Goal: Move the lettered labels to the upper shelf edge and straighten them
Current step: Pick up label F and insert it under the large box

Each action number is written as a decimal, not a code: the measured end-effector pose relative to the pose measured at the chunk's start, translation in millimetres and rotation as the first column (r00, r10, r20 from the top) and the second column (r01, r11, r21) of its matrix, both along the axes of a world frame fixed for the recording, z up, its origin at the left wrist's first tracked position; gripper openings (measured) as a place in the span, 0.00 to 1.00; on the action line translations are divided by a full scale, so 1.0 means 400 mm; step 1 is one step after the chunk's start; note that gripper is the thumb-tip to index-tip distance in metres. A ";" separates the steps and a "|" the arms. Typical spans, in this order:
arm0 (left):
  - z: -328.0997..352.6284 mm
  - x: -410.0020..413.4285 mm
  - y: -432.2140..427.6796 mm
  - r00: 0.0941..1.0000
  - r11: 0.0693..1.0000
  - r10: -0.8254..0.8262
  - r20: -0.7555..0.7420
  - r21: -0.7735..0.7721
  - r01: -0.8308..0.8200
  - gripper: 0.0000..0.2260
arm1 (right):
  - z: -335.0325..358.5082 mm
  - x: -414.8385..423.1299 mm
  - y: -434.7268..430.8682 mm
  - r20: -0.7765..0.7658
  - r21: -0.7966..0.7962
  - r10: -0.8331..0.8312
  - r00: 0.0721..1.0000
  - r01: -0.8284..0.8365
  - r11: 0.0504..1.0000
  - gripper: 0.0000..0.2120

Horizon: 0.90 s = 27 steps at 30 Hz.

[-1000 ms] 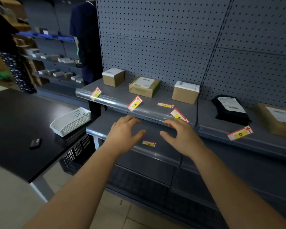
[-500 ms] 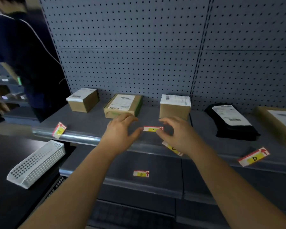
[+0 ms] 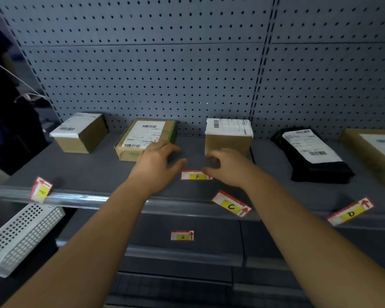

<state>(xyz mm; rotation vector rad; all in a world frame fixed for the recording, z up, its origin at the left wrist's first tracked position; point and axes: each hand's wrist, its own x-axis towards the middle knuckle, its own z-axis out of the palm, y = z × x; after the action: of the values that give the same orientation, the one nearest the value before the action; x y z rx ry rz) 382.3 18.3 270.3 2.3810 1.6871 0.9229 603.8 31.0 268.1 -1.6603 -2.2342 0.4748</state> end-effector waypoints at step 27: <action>-0.026 -0.005 -0.015 0.999 0.999 -0.031 -0.010 -0.024 0.030 0.15 | -0.009 -0.056 0.030 0.097 -0.173 -0.042 0.994 0.058 0.983 0.10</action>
<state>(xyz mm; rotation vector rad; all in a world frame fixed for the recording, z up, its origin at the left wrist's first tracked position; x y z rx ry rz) 380.2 12.3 259.9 2.3934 1.6511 0.8815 581.3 43.2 264.3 -1.8577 -2.2669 0.6095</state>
